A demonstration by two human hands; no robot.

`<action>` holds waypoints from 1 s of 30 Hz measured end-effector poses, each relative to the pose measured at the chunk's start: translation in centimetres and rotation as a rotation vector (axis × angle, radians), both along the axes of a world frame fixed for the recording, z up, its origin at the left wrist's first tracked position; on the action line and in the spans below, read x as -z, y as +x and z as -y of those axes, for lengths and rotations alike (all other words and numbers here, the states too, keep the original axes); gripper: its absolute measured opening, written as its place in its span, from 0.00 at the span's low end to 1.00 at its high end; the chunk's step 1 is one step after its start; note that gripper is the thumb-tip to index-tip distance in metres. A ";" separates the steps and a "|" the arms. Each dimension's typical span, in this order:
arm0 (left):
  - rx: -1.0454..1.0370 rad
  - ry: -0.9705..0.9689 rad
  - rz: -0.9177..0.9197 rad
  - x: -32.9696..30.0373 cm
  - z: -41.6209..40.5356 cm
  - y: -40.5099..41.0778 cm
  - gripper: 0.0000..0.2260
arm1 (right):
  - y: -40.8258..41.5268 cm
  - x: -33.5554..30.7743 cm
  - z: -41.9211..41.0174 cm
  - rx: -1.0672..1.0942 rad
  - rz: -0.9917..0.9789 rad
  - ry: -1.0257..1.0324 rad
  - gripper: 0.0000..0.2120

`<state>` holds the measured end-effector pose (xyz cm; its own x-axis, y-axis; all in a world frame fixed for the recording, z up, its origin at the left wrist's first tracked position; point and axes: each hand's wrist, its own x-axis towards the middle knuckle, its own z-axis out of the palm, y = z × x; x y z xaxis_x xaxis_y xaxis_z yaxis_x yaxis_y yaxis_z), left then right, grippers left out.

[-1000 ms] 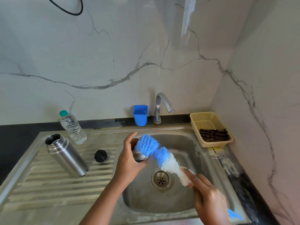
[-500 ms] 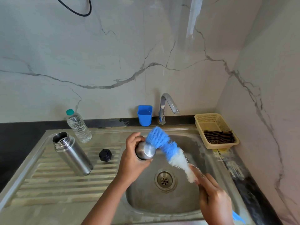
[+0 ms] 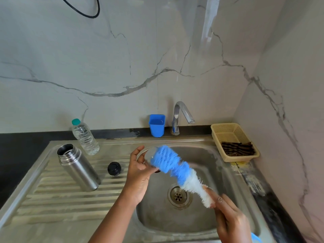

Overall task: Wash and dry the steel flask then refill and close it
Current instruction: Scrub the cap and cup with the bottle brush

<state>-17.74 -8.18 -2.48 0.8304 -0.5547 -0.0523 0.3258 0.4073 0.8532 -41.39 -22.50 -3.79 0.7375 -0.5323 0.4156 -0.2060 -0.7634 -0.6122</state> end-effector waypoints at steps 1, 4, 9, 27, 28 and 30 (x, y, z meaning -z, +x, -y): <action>0.001 -0.008 -0.012 0.0 0.0 0.1 0.41 | 0.1 -0.1 0.1 0.012 0.003 0.031 0.31; -0.001 -0.034 -0.042 -0.4 -0.1 0.1 0.44 | 0.1 -0.2 0.1 -0.008 0.020 0.011 0.32; 0.027 -0.085 -0.097 -1.0 -0.1 0.1 0.48 | 0.4 0.4 0.3 0.043 0.070 0.047 0.32; -0.053 0.482 -0.450 3.4 -1.7 0.5 0.21 | 11.0 -5.5 3.1 0.166 -0.324 -0.469 0.33; -0.062 0.493 -0.467 3.5 -1.8 0.3 0.19 | 12.7 -6.9 3.5 0.175 -0.371 -0.528 0.33; -0.073 0.500 -0.485 3.5 -2.0 0.1 0.16 | 16.1 -9.6 4.0 0.216 -0.482 -0.687 0.32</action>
